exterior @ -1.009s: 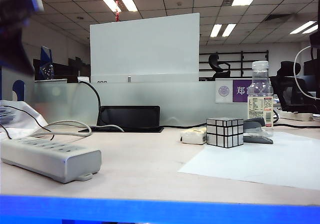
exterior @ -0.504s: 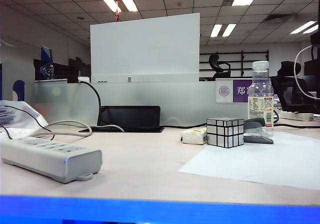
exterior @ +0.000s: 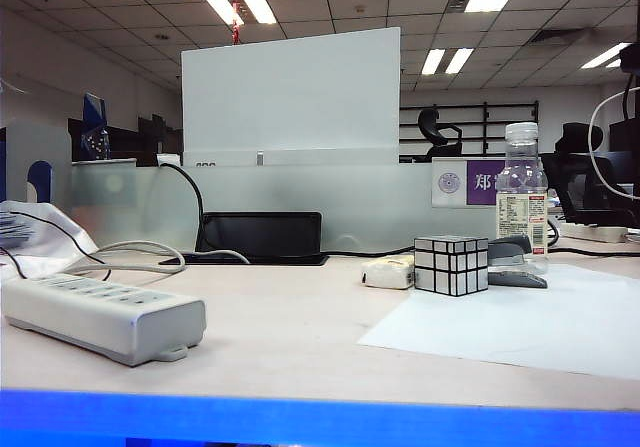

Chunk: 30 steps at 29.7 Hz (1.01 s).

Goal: Press the button on the power strip.

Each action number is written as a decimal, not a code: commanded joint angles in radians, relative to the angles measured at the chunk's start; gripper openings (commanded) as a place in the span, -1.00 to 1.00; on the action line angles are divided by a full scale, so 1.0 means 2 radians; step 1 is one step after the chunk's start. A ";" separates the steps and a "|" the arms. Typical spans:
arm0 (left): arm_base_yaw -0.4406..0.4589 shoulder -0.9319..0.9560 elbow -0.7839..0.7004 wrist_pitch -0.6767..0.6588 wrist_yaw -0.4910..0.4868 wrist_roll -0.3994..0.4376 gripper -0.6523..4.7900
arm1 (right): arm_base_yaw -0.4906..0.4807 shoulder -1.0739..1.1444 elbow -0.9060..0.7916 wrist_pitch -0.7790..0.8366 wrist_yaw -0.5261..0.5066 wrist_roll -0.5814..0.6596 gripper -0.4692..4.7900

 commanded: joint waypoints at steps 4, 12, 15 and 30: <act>0.000 -0.003 -0.011 0.013 -0.045 -0.004 -0.78 | 0.001 -0.001 0.002 0.009 -0.008 0.012 -0.82; 0.000 -0.003 -0.103 0.097 -0.093 -0.034 -0.78 | 0.001 -0.001 0.002 0.009 -0.009 0.013 -0.82; 0.000 -0.003 -0.130 0.113 -0.095 -0.039 -0.78 | 0.001 -0.001 0.002 0.009 -0.009 0.013 -0.82; 0.000 -0.003 -0.202 0.165 -0.134 -0.039 -0.78 | 0.001 -0.001 0.002 0.020 0.060 0.013 -0.82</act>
